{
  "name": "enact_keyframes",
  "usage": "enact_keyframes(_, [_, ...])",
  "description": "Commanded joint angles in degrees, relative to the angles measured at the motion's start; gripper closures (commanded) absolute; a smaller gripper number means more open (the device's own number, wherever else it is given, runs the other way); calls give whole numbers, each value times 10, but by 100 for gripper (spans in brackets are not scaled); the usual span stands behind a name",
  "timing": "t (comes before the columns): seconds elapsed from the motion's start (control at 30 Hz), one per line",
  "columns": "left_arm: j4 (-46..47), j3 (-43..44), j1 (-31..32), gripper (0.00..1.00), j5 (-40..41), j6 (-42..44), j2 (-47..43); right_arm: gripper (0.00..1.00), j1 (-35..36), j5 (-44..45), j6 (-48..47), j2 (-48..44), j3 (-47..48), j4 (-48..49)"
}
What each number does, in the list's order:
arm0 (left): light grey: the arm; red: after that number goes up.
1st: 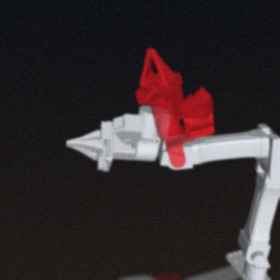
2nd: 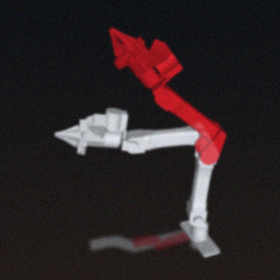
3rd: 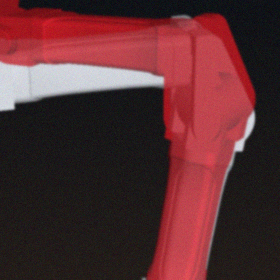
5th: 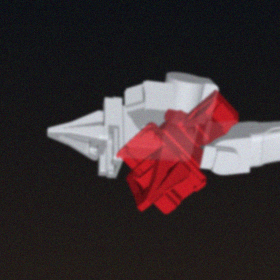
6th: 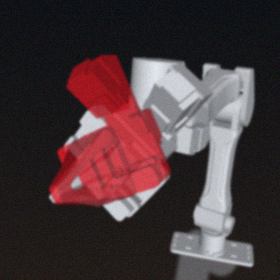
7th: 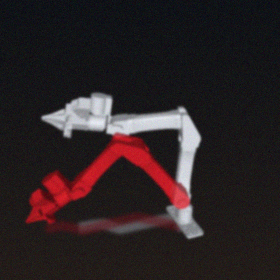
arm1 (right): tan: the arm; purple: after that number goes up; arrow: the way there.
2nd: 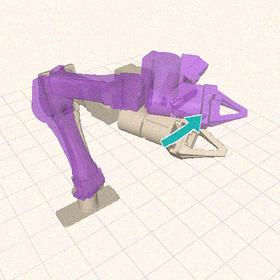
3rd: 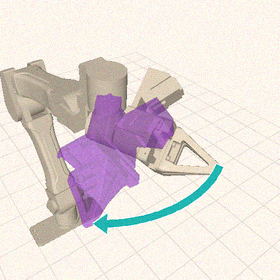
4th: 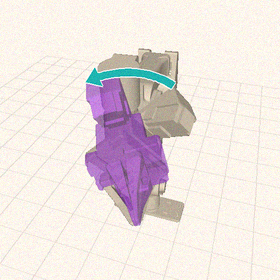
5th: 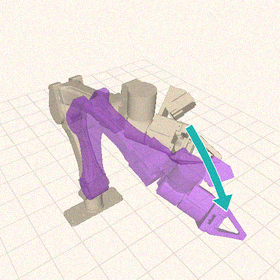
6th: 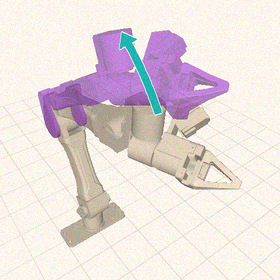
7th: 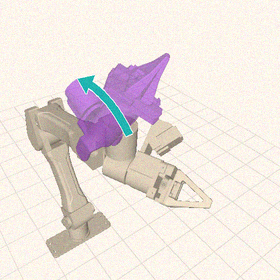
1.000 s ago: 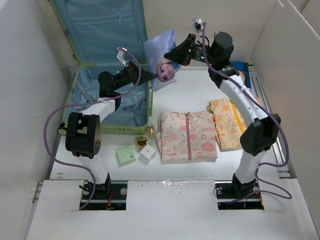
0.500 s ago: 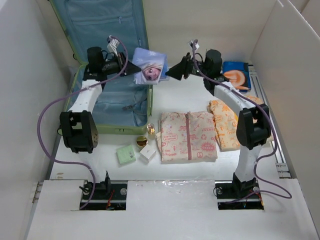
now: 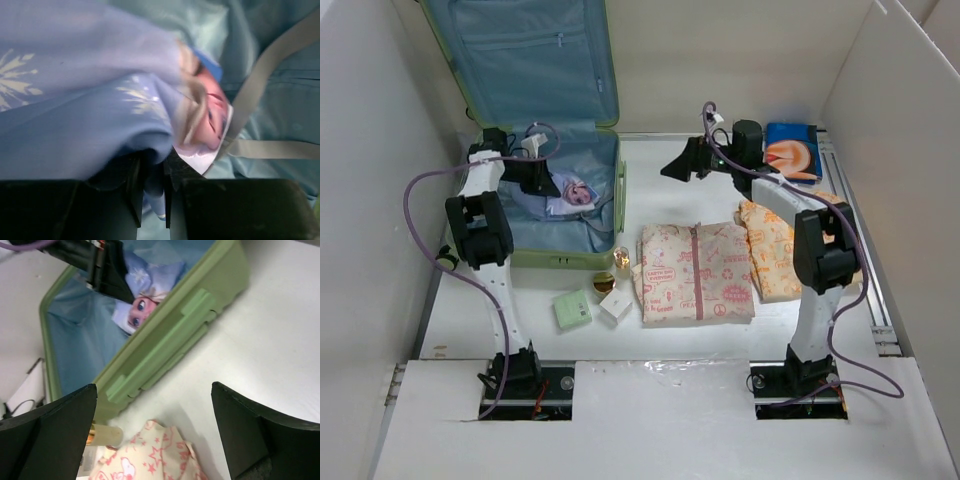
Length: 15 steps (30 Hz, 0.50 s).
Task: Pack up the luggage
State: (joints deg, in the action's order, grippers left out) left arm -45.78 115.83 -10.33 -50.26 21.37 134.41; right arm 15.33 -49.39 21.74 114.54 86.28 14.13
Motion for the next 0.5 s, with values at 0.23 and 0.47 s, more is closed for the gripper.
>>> enact_keyframes(0.23, [-10,156,84,100,0,24,-113,0,-16,34,-80,-69,5,-60])
enact_keyframes(0.47, [19,136,78,100,-184,8,-110,0,-28,39,-93,-85,10,-83])
